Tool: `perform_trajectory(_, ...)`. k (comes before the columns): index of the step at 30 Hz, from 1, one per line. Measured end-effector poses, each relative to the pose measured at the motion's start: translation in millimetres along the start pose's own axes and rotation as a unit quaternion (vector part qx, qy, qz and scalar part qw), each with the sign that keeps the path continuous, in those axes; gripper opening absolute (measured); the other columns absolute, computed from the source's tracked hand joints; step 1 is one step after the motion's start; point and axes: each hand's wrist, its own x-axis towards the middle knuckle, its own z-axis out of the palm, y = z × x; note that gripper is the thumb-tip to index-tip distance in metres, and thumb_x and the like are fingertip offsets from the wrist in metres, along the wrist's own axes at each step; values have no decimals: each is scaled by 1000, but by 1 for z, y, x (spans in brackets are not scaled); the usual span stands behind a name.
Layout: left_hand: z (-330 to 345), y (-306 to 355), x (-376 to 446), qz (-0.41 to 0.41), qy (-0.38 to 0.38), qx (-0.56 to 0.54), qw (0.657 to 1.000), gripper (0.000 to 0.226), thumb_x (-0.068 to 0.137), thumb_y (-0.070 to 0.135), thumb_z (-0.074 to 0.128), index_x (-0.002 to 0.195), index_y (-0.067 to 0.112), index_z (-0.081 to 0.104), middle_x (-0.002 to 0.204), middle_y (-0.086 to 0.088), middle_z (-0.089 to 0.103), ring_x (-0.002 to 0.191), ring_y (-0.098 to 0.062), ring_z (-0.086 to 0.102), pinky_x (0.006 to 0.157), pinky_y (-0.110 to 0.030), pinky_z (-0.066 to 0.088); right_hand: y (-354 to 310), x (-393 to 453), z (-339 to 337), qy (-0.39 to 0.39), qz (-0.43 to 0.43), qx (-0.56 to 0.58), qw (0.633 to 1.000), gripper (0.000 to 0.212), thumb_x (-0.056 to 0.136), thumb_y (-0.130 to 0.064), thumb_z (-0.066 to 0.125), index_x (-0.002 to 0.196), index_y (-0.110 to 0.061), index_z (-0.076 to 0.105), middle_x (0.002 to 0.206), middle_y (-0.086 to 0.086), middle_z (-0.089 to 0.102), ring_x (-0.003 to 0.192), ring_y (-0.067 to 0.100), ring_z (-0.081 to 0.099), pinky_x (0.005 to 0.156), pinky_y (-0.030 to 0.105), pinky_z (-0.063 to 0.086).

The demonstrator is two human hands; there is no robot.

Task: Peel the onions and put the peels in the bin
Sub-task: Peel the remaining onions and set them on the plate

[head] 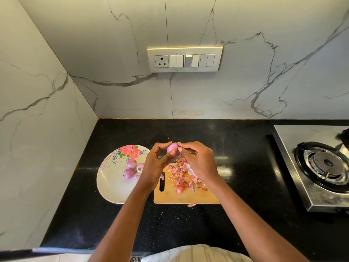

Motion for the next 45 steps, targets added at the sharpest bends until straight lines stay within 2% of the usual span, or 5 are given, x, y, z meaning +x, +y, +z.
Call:
perform_trajectory(16,1,-7,-4,-6,18,-34,999,41,83,30,75,121,17,65,123,-2,67,118,-21,66,95,-38,57,-4,-1,4,-1,99,108,989,18,96,-20,69,113,-18,75,106,-8,75,99,4,70,86,24,60)
perform_trajectory(22,2,-7,-3,18,18,11,1000,31,94,21,70,123,15,64,118,8,70,114,-9,66,85,-24,58,-9,-3,3,-1,90,127,988,29,88,-19,78,116,-17,70,107,-11,73,100,-3,68,83,12,54)
perform_trajectory(33,3,-6,-7,-34,-8,-114,993,42,87,23,67,126,11,58,130,-9,66,119,-27,66,104,-43,53,12,1,3,58,154,104,981,21,90,-8,73,108,-18,65,100,-8,70,91,-1,66,75,14,54)
perform_trajectory(36,-1,-2,-8,-50,-13,-152,987,41,89,21,63,128,11,56,131,-13,66,119,-31,67,106,-45,51,33,0,-2,29,204,62,977,15,95,-12,69,108,-19,69,99,-7,72,92,7,70,81,25,60)
perform_trajectory(45,1,-5,-6,-25,-4,-50,998,45,88,30,69,129,16,58,127,-3,68,118,-23,67,105,-47,53,2,4,2,-37,142,138,980,25,90,-31,76,113,-21,71,108,-10,73,104,4,68,88,23,58)
